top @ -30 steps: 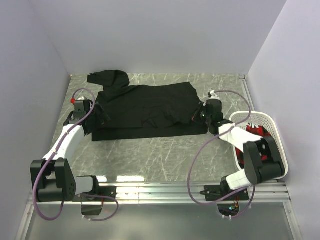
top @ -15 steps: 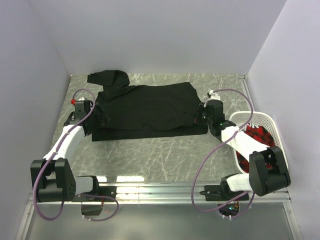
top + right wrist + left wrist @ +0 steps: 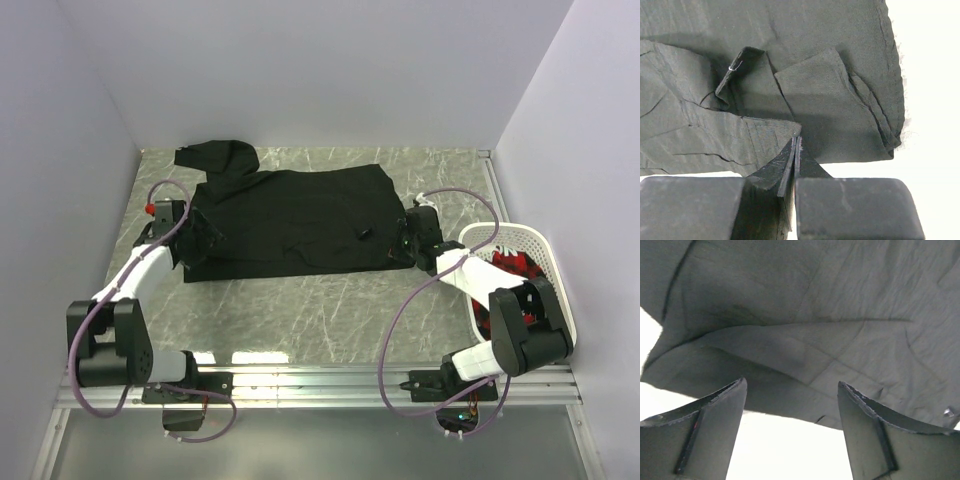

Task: Fold and stack the long sleeve shirts
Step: Fold the shirt

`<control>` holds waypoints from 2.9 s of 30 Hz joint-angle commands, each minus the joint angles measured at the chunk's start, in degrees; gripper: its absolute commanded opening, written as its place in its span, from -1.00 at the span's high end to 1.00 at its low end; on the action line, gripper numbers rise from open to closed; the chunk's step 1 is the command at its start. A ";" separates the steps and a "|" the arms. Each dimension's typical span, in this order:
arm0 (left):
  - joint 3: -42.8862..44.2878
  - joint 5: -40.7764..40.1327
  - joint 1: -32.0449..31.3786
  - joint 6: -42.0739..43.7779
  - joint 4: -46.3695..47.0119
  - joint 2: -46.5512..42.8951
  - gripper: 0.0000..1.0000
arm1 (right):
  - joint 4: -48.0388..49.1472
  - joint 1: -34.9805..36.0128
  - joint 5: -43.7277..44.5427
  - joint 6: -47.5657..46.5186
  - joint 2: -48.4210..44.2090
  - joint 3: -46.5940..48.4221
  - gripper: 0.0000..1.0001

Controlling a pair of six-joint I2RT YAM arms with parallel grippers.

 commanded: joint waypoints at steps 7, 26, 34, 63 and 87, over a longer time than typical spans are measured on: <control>-4.53 0.19 -0.41 -12.87 11.35 5.18 -0.48 | 3.74 0.01 -1.44 0.12 0.94 2.25 1.00; -8.67 -4.03 -2.09 -18.85 23.13 9.31 0.12 | 6.12 -0.16 -3.47 -0.41 2.70 2.34 1.00; -8.58 -6.05 -2.09 -19.11 24.19 9.22 0.60 | 6.03 -0.08 -2.50 -1.02 2.97 2.34 1.00; -4.01 -11.94 -2.09 -17.71 12.24 9.41 0.54 | 3.75 -0.08 -2.86 -1.03 1.82 7.34 0.01; 4.17 -16.95 -2.09 7.95 -2.27 -8.09 -0.93 | 0.05 1.95 0.92 21.39 22.21 21.41 -0.05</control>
